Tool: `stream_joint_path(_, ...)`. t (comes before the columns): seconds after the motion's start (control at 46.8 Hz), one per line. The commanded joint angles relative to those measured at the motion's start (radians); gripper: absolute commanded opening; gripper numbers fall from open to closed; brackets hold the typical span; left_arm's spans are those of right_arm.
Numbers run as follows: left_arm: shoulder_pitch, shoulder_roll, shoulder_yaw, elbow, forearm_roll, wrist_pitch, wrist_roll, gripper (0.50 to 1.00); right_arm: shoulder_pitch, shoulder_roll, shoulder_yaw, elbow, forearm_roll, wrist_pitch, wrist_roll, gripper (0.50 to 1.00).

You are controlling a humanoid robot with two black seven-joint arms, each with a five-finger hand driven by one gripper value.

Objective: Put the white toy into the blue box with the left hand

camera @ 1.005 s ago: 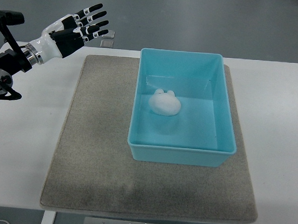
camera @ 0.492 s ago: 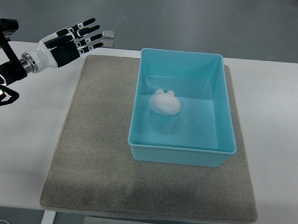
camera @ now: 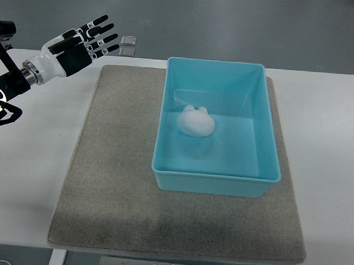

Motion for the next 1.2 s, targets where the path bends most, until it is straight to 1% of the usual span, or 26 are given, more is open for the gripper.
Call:
stream_joint_path(0.0, 0.001, 0.003, -0.002, 0.002, -0.004, 0.0, 0.0, 0.996, 0.0, 0.0, 0.0, 0.0, 0.0, 0.0, 0.0, 0.936)
stream_joint_path(1.176, 0.022, 0.009, -0.008, 0.005, -0.015, 0.0, -0.006, 0.996, -0.005, 0.0, 0.003, 0.015, -0.002, 0.003, 0.002, 0.936)
